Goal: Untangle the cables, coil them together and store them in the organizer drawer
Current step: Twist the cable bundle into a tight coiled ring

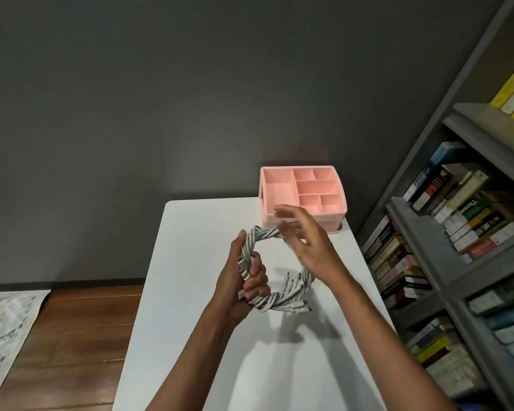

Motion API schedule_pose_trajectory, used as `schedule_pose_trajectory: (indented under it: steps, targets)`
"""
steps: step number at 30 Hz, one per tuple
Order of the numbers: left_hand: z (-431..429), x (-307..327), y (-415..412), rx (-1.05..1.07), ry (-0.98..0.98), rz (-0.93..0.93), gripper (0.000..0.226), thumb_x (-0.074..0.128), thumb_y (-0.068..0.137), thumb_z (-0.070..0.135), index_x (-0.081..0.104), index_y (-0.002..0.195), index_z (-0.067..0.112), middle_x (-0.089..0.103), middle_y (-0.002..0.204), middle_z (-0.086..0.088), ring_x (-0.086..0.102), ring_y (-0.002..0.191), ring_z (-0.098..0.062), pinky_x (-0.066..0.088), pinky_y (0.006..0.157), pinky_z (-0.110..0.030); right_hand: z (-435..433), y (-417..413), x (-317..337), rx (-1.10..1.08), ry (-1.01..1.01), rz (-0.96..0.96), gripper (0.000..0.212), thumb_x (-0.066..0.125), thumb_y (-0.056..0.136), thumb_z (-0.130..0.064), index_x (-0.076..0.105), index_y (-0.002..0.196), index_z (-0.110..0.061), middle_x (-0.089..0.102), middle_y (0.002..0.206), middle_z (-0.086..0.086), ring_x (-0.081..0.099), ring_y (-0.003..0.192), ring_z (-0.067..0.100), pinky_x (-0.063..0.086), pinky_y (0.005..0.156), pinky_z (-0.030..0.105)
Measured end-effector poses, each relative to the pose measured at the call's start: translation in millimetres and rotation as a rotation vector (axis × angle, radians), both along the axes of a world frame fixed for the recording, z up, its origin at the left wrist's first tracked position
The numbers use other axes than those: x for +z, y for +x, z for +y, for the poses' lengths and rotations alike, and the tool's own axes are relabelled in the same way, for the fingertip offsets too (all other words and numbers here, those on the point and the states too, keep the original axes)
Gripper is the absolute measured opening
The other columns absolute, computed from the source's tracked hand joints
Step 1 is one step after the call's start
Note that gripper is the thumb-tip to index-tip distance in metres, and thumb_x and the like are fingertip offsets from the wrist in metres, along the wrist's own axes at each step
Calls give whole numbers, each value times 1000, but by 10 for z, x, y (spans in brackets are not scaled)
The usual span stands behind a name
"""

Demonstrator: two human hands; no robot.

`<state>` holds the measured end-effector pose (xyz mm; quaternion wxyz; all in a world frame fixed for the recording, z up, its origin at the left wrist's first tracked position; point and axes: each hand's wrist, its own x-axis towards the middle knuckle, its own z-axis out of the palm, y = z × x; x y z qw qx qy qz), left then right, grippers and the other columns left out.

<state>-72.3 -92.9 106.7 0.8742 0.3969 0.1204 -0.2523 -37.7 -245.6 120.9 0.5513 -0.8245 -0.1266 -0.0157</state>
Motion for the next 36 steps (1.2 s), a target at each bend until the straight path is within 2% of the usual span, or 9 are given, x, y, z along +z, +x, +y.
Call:
schedule_pose_trajectory:
  steps: [2,5,9,11,15,22,25,28,36]
  targets:
    - [-29,8,-24,-54,36,0,68,39,90,61,33,43,12,20,32,-1,18,23,-10,16,35,-18,34,37,80,143,-194,-38,39,38,93,-53,57,119,-31,61,109,-16,59,96,-4,48,83,16]
    - [-40,38,-50,-100,83,8,67,42,88,62,33,45,11,21,33,-1,18,24,-11,17,36,-18,121,24,1,97,-382,-185,41,31,97,-57,58,98,-27,64,93,-11,62,86,10,51,76,40]
    - [-30,53,-87,-127,181,15,66,48,84,64,35,45,12,21,34,-1,18,26,-11,24,35,-19,76,84,-117,68,-208,-40,41,42,97,-47,60,69,-23,66,68,-3,64,70,20,51,72,47]
    - [-15,51,-88,-128,209,20,66,48,82,65,35,46,12,21,35,-1,17,26,-11,24,36,-19,51,99,-69,150,-109,117,41,47,97,-44,59,63,-24,59,60,-2,57,59,20,51,67,40]
    - [21,52,-75,-152,291,11,67,47,82,68,35,46,12,20,36,-1,17,28,-12,24,41,-22,11,78,79,257,-87,387,46,41,101,-38,54,65,-12,50,53,-6,34,51,12,33,51,18]
    - [-66,44,-67,-196,256,18,66,48,84,63,34,45,12,20,34,0,16,27,-12,21,43,-24,51,129,107,175,-110,587,38,36,96,-28,31,59,-19,32,44,-9,17,42,9,15,44,21]
    - [-71,27,-65,-166,152,45,64,51,81,61,34,43,12,21,33,0,18,25,-11,18,41,-23,-39,132,116,200,64,708,45,36,102,-41,51,70,-12,45,52,-2,24,41,7,21,39,19]
    - [-50,16,-40,-80,89,47,66,46,87,58,33,41,13,21,31,0,17,24,-10,18,37,-20,-155,114,53,140,103,661,61,29,101,-50,68,90,-4,63,67,7,50,48,12,41,46,20]
    - [-93,35,7,26,270,-17,67,44,89,61,35,43,13,20,34,-2,17,28,-13,25,37,-21,-12,-143,-74,-148,-84,381,50,25,99,-53,60,95,-17,65,70,2,61,60,14,45,63,29]
